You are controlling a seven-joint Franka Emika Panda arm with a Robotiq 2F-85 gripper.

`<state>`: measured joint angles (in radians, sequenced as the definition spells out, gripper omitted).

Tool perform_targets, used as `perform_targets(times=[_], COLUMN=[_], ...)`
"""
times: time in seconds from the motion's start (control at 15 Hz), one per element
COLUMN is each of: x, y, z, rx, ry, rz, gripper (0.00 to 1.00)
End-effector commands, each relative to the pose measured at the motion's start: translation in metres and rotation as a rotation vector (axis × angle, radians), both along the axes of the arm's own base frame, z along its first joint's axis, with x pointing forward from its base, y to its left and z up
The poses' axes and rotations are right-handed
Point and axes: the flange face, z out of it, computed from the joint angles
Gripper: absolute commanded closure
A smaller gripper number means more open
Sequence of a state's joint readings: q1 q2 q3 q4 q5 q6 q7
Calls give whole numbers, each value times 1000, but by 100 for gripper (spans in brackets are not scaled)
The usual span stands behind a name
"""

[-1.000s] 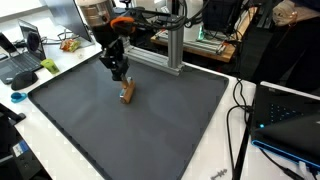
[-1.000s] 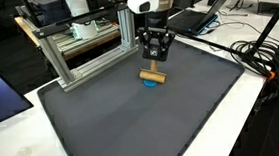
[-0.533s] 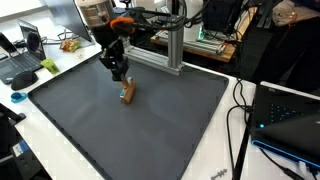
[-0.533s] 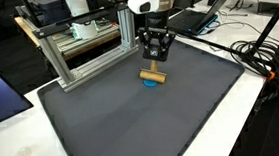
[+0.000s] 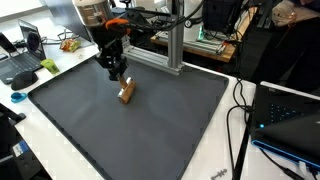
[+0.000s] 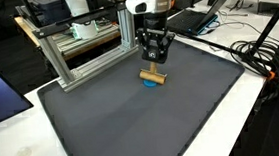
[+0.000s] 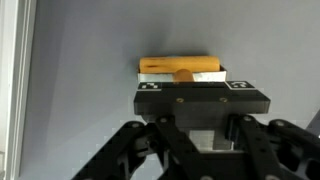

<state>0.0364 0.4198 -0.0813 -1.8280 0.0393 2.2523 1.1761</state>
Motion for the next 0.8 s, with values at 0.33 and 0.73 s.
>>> perform_targets(times=[0.33, 0.73], x=[6, 6], y=[-16, -24], z=[-41, -41], rx=[-74, -87], ry=[-5, -10], rz=[-77, -97], gripper=[78, 78])
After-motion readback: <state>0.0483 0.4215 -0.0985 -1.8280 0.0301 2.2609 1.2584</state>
